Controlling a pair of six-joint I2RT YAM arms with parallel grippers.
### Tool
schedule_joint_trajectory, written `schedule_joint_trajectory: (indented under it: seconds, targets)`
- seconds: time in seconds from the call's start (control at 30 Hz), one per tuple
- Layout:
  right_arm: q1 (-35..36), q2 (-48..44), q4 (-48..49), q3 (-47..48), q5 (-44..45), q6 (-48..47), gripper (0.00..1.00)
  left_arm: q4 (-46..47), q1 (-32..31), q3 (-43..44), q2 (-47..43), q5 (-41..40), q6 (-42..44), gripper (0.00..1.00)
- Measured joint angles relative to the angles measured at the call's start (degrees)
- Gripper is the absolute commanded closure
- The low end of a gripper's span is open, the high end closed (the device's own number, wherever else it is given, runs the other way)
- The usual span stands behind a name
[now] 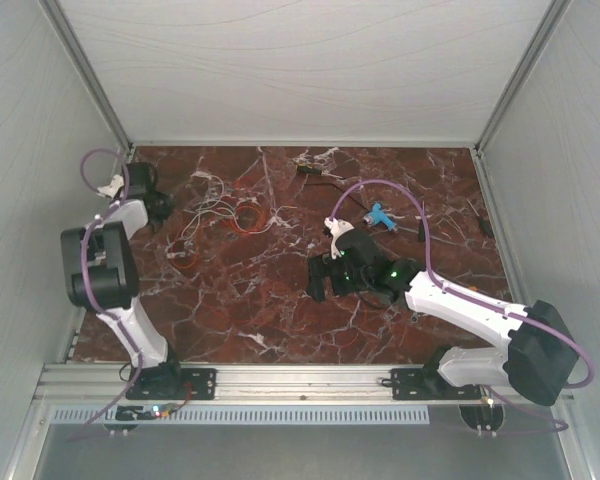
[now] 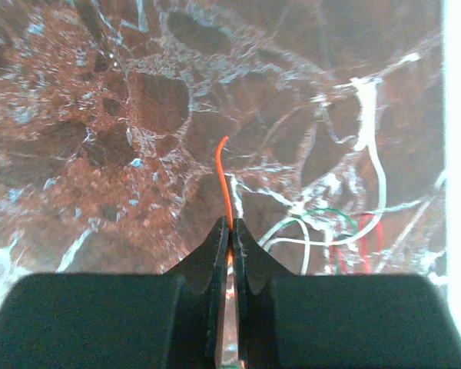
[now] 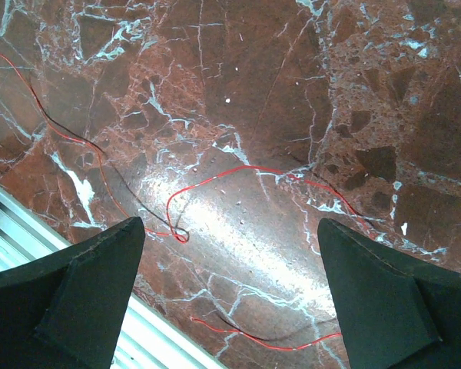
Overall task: Zip-tie the wires
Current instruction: Untie the cable at the center of the board.
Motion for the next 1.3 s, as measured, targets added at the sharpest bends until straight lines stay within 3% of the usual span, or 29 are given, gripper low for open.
schedule_joint_trajectory:
  seconds: [0.33, 0.6, 0.83, 1.17, 1.3]
  targets:
    - [0.00, -0.02, 0.02, 0.00, -0.04, 0.37, 0.06, 4.00, 0.00, -0.79, -23.43, -8.04, 0.74, 1.00]
    - [0.00, -1.57, 1.53, 0.00, 0.02, -0.33, 0.06, 6.71, -1.25, 10.75, -30.62, -10.10, 2.58, 1.00]
    - [0.00, -2.56, 3.37, 0.52, 0.26, -1.49, 0.06, 12.87, -8.28, 31.10, -27.67, -10.82, 5.38, 1.00]
    - [0.00, -4.76, 10.73, -0.15, -0.15, -3.67, 0.06, 21.44, -17.94, 65.70, -8.81, -5.31, 11.28, 1.00]
    - [0.11, -6.71, 19.30, -1.60, -1.14, -7.93, 0.05, 21.70, -20.68, 70.16, -7.26, -1.88, 11.82, 1.00]
